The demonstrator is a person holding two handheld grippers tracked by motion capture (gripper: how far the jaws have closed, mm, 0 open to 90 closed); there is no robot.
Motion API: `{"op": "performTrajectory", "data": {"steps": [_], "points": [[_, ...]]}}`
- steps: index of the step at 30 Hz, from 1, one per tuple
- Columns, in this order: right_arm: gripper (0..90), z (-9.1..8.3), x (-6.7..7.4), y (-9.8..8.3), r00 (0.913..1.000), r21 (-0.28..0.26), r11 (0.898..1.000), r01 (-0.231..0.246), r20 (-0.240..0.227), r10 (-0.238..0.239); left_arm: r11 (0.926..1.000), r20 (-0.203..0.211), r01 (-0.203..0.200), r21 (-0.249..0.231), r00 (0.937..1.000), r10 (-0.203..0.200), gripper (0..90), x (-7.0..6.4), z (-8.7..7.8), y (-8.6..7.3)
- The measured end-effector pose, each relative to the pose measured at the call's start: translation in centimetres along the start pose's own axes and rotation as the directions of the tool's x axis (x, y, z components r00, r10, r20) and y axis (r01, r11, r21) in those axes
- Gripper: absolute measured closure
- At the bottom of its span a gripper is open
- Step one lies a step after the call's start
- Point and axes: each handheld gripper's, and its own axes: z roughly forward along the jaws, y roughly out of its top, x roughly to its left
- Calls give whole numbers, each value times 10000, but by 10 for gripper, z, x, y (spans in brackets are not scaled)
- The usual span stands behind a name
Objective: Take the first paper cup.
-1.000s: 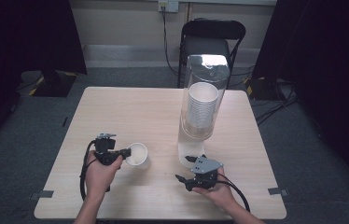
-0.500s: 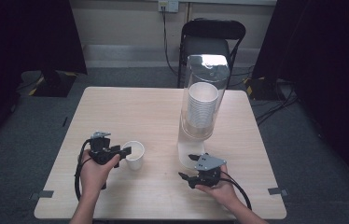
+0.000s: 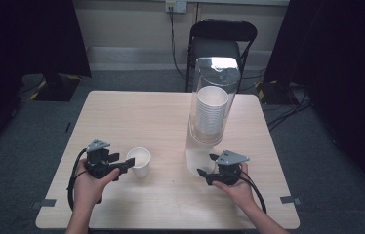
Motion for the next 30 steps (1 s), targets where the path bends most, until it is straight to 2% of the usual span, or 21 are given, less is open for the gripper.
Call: {"op": "performTrajectory", "data": {"steps": [2,3,7,9,13,15,17,20,23,25,26,27,30], "points": [[238,-2,-6,1,9990,-182,9989,-431,115,433,10000,-32,-20,15,10000,20,303,1,-5,-6],[233,-3,-9,3,9988,-230,9986,-468,156,472,10000,53,23,47,10000,-24,302,2,-8,-10],[238,-8,-13,13,9983,-582,9979,-299,476,327,9998,173,-195,-13,9997,195,283,5,-10,-23],[235,-8,-14,17,9982,-522,9980,-363,459,387,9996,227,-253,83,9994,251,266,7,-7,-31],[236,-7,-14,22,9981,-615,9976,-331,507,362,10000,261,-37,80,9997,35,237,13,-2,-46],[237,-7,-15,26,9981,-790,9963,-349,478,388,9999,471,-74,135,9989,68,215,16,2,-55],[236,-6,-16,30,9981,-793,9964,-316,494,356,9996,432,-148,253,9990,137,206,17,5,-61],[236,-8,-19,36,9980,-1041,9944,-189,587,252,9978,340,-488,453,9983,473,199,16,12,-69],[238,-8,-22,42,9972,-1170,9925,-352,619,426,9942,466,-876,628,9953,847,198,15,19,-76],[235,-8,-23,44,9965,-1386,9894,-437,640,530,9921,336,-1056,670,9941,1035,196,14,23,-80],[235,-8,-23,45,9967,-1416,9889,-447,605,537,9905,266,-1085,846,9939,1066,197,13,25,-81],[235,-8,-23,47,9969,-1412,9890,-435,595,523,9896,330,-1172,829,9928,1148,197,12,28,-83],[236,-6,-23,50,9967,-1539,9869,-492,566,585,9747,435,-1938,1111,9808,1900,193,11,34,-85]]}}
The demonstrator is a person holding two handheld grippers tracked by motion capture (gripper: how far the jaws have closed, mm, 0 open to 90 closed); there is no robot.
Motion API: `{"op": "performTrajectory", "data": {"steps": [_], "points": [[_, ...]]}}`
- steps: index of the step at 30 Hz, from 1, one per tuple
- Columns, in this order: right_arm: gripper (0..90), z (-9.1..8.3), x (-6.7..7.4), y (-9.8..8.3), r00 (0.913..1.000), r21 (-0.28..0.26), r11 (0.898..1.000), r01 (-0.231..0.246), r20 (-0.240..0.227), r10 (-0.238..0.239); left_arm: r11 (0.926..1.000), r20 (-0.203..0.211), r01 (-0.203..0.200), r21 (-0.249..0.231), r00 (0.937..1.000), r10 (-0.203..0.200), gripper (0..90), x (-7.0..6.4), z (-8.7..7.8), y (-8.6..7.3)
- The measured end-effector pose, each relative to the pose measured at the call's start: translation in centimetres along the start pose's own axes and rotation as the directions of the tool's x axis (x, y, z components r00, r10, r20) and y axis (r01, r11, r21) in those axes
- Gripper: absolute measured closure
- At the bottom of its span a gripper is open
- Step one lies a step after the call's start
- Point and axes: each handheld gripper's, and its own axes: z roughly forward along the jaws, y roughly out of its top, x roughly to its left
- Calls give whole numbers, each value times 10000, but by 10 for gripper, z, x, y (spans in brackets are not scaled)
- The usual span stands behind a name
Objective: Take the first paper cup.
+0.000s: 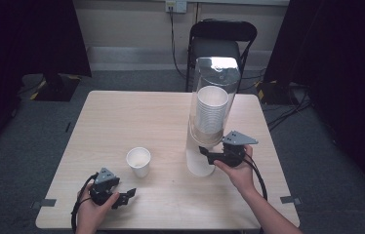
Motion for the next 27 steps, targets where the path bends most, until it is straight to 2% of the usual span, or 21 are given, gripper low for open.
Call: {"op": "performTrajectory", "data": {"steps": [5,10,12,15,21,27], "points": [[231,2,0,2,10000,-20,10000,-91,8,91,9985,-60,-411,-349,9991,409,160,-2,6,-1],[231,5,2,6,9999,-238,9996,-147,13,147,9962,-293,-859,-165,9959,854,155,-6,7,-1],[231,8,2,7,9999,-230,9997,-102,-11,102,9931,-436,-1174,-35,9922,1171,154,-8,8,-1],[235,11,4,8,10000,-216,9997,-82,-2,82,9925,-478,-1221,35,9914,1222,137,-11,9,-1],[333,12,6,8,10000,-434,9990,46,48,-44,9914,-436,-1310,76,9904,1312,130,-10,9,-1],[348,12,3,6,9999,-490,9988,77,-110,-83,9913,-435,-1314,78,9903,1316,130,-10,9,-1]]}}
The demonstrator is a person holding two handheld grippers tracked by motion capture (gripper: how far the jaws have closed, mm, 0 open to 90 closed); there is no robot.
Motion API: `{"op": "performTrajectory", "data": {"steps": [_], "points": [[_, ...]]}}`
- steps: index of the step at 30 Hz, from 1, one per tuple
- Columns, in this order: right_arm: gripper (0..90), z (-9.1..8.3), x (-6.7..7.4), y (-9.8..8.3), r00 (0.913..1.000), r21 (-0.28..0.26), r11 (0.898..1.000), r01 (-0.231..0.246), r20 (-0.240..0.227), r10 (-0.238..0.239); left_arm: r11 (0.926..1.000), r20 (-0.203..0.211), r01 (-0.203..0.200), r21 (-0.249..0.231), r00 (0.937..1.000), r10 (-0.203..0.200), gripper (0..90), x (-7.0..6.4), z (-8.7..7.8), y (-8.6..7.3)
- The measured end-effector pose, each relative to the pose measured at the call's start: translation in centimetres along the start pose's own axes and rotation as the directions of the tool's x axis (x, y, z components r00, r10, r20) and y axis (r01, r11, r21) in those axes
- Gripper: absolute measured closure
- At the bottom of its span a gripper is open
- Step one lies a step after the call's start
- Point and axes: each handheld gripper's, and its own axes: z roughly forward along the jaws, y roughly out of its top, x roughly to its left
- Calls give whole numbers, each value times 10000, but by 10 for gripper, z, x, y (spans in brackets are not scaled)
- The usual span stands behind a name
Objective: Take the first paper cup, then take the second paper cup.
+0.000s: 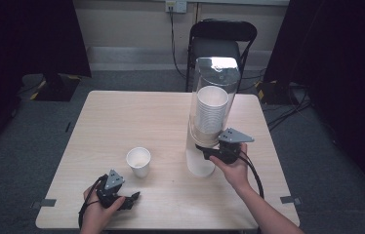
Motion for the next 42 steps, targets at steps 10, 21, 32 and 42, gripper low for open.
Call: {"op": "performTrajectory", "data": {"steps": [10,21,32,42], "points": [[356,-1,1,-9,9997,-409,9988,262,-12,-263,10000,-21,-40,16,10000,40,133,0,0,0],[364,-1,0,-13,9997,-405,9990,205,-90,-209,10000,11,39,-69,10000,-39,134,-1,0,-1],[365,-1,0,-14,9996,-468,9988,144,-219,-154,10000,13,-63,2,10000,63,134,-1,-1,-1],[367,-2,2,-17,9993,-537,9980,342,-113,-348,10000,11,-67,2,10000,67,134,-1,-1,-1]]}}
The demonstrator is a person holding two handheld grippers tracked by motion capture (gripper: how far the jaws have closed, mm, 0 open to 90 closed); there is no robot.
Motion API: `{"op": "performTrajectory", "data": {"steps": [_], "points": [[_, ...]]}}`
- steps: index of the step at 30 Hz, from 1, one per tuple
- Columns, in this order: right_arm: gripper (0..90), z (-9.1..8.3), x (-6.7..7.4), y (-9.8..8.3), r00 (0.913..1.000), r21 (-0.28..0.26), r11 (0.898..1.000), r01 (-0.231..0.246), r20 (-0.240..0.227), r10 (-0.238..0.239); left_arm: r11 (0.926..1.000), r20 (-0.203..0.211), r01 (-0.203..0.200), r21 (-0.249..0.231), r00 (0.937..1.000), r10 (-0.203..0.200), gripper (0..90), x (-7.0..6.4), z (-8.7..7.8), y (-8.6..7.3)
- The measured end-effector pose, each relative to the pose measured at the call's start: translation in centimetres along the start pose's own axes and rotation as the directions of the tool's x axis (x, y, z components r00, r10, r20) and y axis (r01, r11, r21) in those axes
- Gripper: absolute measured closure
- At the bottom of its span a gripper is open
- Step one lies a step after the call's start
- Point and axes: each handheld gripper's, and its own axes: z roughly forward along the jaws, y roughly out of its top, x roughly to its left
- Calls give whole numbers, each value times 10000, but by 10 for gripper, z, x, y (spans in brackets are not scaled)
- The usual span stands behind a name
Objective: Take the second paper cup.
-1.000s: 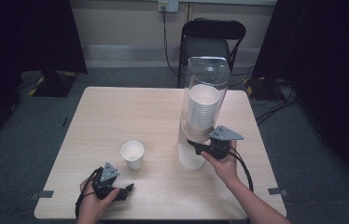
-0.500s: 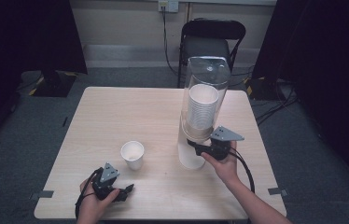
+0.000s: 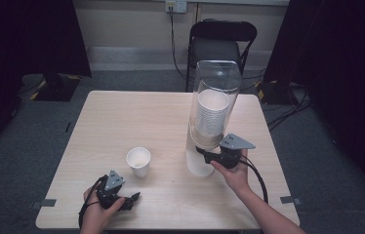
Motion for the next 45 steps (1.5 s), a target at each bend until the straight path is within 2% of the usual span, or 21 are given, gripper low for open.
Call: {"op": "performTrajectory", "data": {"steps": [4,7,8,9,10,11,14,16,19,30,32,37,39,41,43,45], "points": [[367,0,1,-1,10000,-25,10000,65,46,-65,10000,2,4,2,10000,-4,134,0,0,0],[376,1,0,-7,10000,288,9996,49,-22,-49,10000,-2,-36,-13,10000,36,134,0,0,0],[377,3,1,-12,9999,1107,9938,128,-70,-121,10000,1,0,-5,10000,0,134,0,0,0],[376,6,0,-23,9998,1464,9892,32,-215,0,10000,9,-36,-8,10000,36,133,0,0,0],[376,9,-3,-36,9997,2338,9721,169,-201,-125,10000,14,-30,-9,10000,30,133,0,0,0],[375,10,-6,-43,9998,2654,9640,158,-192,-111,10000,20,6,-5,10000,-6,133,0,0,0],[372,4,-7,-34,9995,2063,9784,-101,-257,158,10000,78,10,-27,10000,-10,131,0,0,0],[370,6,-4,-35,9993,2193,9756,76,-373,6,10000,81,8,-24,10000,-8,129,0,0,0],[369,4,-4,-36,9995,2172,9761,42,-323,29,10000,86,-23,-19,10000,23,129,0,0,0],[365,-2,-7,-46,9981,2692,9630,163,-616,3,10000,140,-9,4,9999,8,123,-1,0,0],[364,-4,-7,-48,9973,2739,9617,52,-723,152,10000,157,3,14,9999,-3,120,-1,0,0],[362,-5,-1,-53,9962,3033,9526,232,-865,33,10000,204,34,-33,9998,-33,125,-1,0,0],[363,-7,3,-55,9949,3102,9504,201,-1006,118,10000,320,74,-57,9995,-72,167,-1,0,1],[362,-7,7,-55,9938,3152,9487,224,-1101,131,9995,634,310,99,9975,-315,171,-3,-1,5],[361,-6,11,-55,9921,3170,9478,332,-1253,71,9996,884,260,59,9957,-264,186,-8,1,8],[361,-6,15,-55,9909,3218,9454,516,-1343,-83,10000,1053,44,61,9944,-50,186,-12,2,11]]}}
